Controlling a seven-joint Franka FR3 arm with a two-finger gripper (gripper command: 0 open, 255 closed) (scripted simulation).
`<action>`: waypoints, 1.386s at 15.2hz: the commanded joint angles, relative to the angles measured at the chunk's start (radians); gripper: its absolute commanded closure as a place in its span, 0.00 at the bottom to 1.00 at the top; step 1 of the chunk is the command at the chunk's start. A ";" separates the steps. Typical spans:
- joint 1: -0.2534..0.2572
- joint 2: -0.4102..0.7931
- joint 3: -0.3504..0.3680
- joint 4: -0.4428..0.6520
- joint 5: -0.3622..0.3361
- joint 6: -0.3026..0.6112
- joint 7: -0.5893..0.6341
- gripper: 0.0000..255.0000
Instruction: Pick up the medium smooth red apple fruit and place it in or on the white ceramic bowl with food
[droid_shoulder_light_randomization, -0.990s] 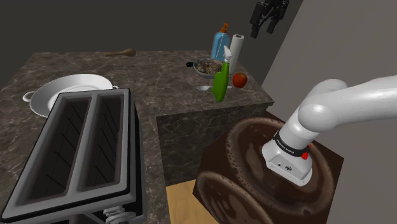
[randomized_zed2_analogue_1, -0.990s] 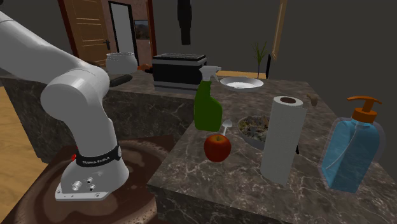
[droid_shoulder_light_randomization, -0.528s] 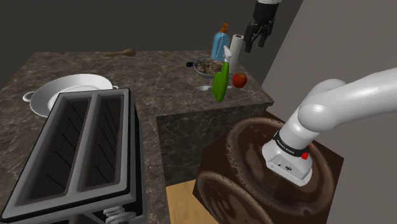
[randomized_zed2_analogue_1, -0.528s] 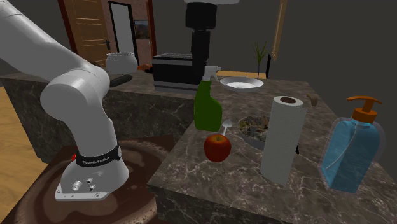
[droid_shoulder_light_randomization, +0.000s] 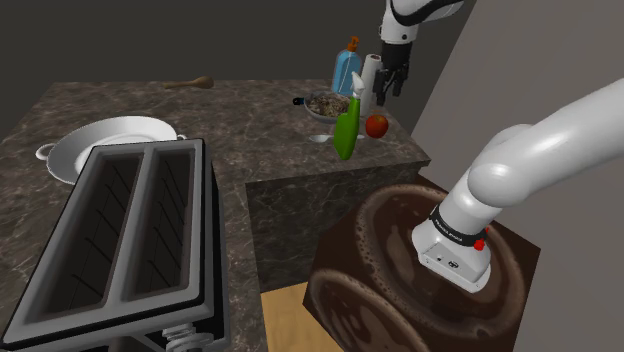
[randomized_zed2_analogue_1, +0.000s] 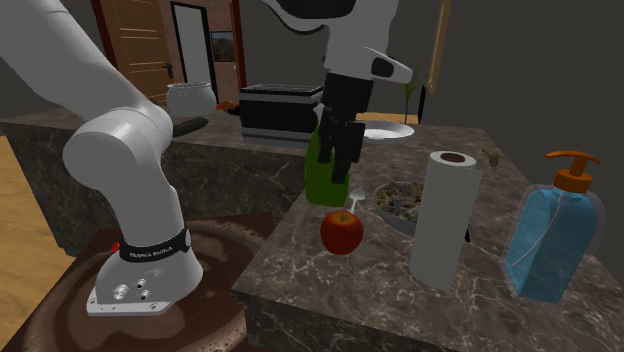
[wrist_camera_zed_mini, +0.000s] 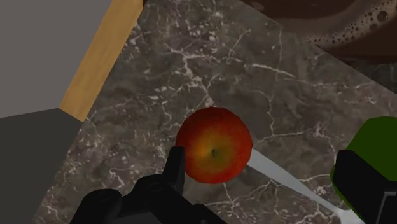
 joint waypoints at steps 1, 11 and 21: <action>-0.004 0.061 -0.026 -0.010 -0.011 0.044 -0.042 0.00; -0.013 0.199 -0.069 -0.079 -0.026 0.210 -0.099 0.00; -0.013 0.202 -0.070 -0.084 -0.027 0.219 -0.099 1.00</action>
